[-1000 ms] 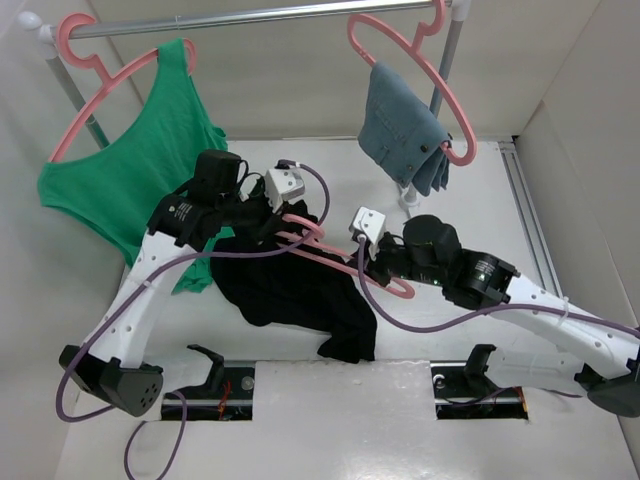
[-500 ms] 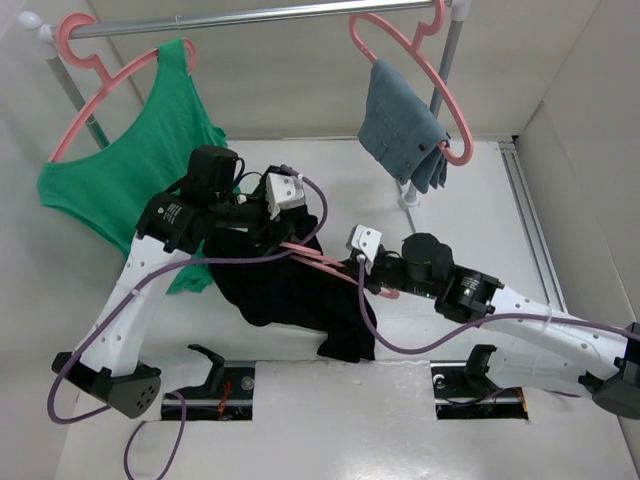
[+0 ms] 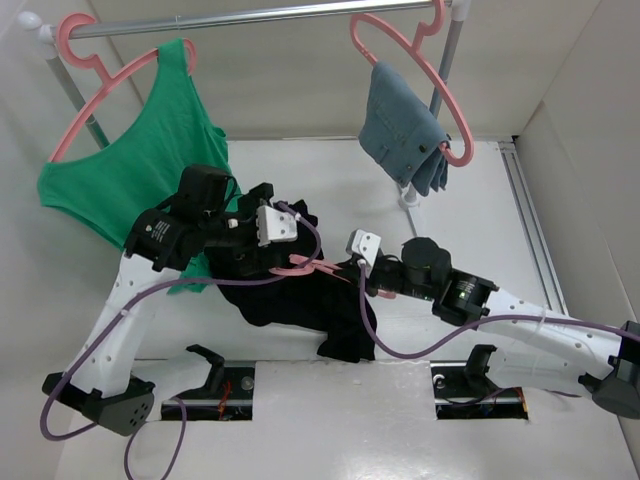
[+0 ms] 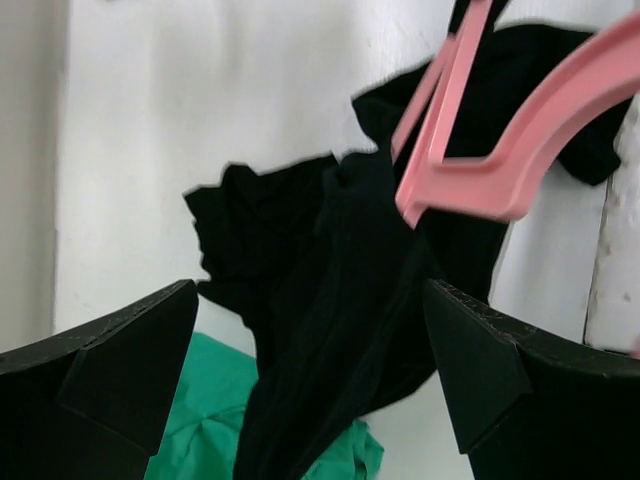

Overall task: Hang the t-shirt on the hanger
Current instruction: Place tshirt on hanger

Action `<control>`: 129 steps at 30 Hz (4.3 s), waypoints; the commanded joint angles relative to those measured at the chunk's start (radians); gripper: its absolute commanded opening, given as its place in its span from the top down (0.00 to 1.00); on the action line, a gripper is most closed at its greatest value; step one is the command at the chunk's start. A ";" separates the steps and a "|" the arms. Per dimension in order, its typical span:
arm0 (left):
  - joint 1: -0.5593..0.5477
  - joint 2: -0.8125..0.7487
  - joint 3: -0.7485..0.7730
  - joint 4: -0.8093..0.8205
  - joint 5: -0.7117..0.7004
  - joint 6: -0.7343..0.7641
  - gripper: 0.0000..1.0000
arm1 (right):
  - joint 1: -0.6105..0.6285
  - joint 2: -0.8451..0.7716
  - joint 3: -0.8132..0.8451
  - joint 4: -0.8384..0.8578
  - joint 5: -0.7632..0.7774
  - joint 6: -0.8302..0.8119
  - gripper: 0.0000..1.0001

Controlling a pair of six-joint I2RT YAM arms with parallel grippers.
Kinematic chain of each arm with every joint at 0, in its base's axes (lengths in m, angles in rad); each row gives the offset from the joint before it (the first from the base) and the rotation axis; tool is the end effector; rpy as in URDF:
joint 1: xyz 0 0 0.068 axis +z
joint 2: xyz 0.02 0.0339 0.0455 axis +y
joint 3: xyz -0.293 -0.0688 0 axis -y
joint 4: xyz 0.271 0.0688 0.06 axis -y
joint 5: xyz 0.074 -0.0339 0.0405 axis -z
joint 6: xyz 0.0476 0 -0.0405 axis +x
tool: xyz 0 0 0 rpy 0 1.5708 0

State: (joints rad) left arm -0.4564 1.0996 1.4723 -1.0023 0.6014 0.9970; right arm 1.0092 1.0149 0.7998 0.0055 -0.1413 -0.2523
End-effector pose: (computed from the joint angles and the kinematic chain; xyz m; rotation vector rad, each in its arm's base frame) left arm 0.1758 -0.1163 0.4624 1.6192 1.3300 -0.3374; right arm 0.1335 0.2248 0.3380 -1.1608 1.4122 0.6660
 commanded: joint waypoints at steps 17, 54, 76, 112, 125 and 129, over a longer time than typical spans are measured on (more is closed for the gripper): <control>0.056 -0.075 -0.409 0.174 -0.069 0.121 0.18 | -0.008 -0.018 0.033 0.087 -0.001 0.018 1.00; 0.056 -0.127 -0.343 0.470 -0.164 -0.436 1.00 | -0.008 0.108 0.061 0.017 0.471 0.755 0.29; 0.056 -0.227 -0.363 0.436 -0.068 -0.489 1.00 | -0.216 0.631 0.100 0.180 0.310 0.938 1.00; 0.056 -0.162 -0.564 0.209 -0.215 -0.129 1.00 | -0.385 -0.104 0.022 -0.272 0.401 0.520 1.00; 0.035 -0.127 -0.374 0.150 0.057 -0.061 1.00 | -0.219 0.140 0.212 -0.286 -0.072 0.165 0.42; 0.035 -0.127 -0.385 0.131 0.067 -0.038 1.00 | -0.210 0.065 0.243 -0.320 -0.102 0.096 0.27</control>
State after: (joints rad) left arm -0.4129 0.9947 1.0554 -0.8474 0.5690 0.9192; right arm 0.7872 1.1530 0.9604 -0.3161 -0.1734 -0.0662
